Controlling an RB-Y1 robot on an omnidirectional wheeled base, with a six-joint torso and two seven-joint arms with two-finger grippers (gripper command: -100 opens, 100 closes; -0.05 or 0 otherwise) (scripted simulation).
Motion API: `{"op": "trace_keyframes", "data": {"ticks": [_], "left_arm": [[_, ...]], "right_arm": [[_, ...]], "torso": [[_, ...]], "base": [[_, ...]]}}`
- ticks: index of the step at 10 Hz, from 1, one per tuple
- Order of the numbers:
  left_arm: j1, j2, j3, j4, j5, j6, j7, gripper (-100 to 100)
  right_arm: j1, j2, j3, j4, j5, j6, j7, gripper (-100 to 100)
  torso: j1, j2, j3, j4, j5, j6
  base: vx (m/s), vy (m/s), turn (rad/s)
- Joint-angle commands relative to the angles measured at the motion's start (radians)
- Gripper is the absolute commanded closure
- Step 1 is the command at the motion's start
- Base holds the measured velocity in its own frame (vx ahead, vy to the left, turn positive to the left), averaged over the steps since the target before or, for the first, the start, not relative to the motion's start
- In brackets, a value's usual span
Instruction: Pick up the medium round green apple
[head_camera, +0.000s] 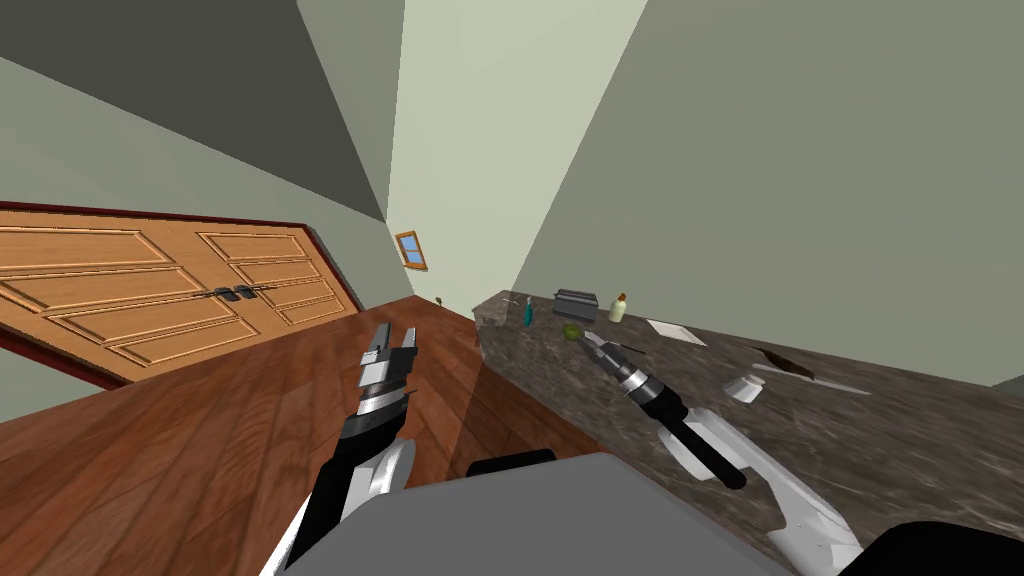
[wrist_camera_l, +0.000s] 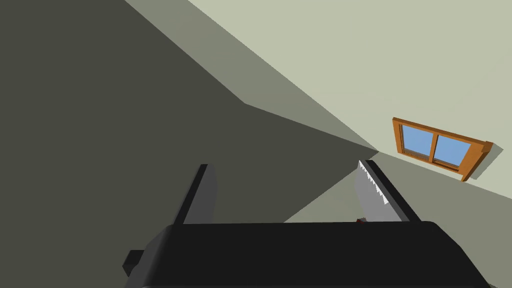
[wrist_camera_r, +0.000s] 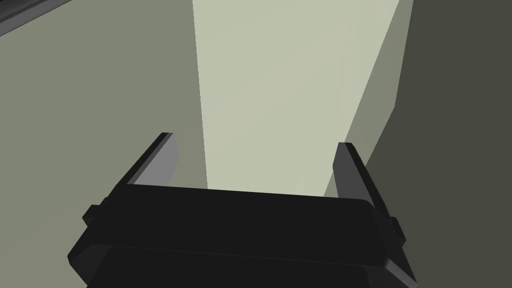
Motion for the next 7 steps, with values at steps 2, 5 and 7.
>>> {"op": "trace_keyframes", "data": {"ticks": [2,5,7], "left_arm": [[0.000,0.000,0.000,0.000,0.000,0.000,0.000,0],[0.000,0.000,0.000,0.000,0.000,0.000,0.000,0],[0.000,0.000,0.000,0.000,0.000,0.000,0.000,0]], "right_arm": [[0.008,-0.076,-0.033,0.072,0.078,0.012,0.010,-100],[0.017,-0.118,-0.050,0.108,0.138,0.013,0.016,-100],[0.041,-0.183,-0.081,0.169,0.209,0.013,0.029,-100]], "torso": [[0.000,-0.001,0.000,0.000,0.000,0.000],[0.000,0.000,0.000,0.000,0.000,0.000],[-0.001,0.000,0.000,0.000,0.000,0.000]], "base": [[0.030,0.114,0.148],[0.013,0.082,0.059],[0.029,0.082,0.160]]}}
